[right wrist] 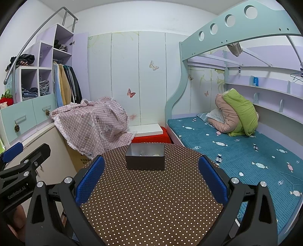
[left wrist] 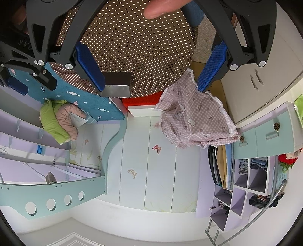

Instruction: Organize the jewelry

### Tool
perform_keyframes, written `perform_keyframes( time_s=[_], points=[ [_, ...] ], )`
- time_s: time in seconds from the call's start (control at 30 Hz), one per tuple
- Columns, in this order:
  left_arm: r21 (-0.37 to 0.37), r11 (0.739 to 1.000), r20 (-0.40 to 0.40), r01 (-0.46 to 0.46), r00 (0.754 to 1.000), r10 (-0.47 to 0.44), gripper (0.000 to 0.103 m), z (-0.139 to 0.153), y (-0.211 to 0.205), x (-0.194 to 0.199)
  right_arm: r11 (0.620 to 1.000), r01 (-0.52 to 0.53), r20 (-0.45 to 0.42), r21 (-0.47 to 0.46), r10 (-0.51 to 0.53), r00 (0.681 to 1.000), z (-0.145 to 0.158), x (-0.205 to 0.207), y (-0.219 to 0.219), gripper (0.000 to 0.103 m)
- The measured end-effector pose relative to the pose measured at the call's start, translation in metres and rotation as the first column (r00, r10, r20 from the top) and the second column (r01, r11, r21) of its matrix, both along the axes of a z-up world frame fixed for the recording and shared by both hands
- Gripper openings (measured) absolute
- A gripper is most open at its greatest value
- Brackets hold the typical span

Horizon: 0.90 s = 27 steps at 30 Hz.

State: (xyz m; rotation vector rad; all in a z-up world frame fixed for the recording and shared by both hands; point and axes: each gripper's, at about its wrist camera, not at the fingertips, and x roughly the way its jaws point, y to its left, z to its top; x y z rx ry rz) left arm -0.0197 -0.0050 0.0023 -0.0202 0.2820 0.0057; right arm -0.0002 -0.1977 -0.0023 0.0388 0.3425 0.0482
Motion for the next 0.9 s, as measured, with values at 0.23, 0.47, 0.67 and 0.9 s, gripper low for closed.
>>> perform_keyframes(
  time_s=[0.23, 0.47, 0.67, 0.9],
  points=[
    [0.006, 1.0, 0.006, -0.003, 1.0, 0.003, 0.098, 0.003, -0.002, -0.003, 1.0, 0.001, 0.003, 0.0, -0.001, 1.0, 0.002, 0.0, -0.002, 0.096],
    [0.004, 1.0, 0.005, -0.001, 1.0, 0.001, 0.098, 0.004, -0.002, -0.003, 1.0, 0.001, 0.004, -0.001, -0.001, 1.0, 0.002, 0.0, -0.002, 0.096],
    [0.001, 1.0, 0.052, 0.03, 0.998, -0.03, 0.098, 0.009, -0.003, -0.012, 1.0, 0.007, 0.005, 0.003, -0.007, 1.0, 0.003, 0.002, -0.006, 0.096],
    [-0.002, 1.0, 0.006, 0.01, 1.0, -0.01, 0.098, 0.014, -0.004, -0.006, 1.0, 0.005, 0.01, 0.001, -0.005, 1.0, 0.004, 0.002, -0.009, 0.096]
  ],
)
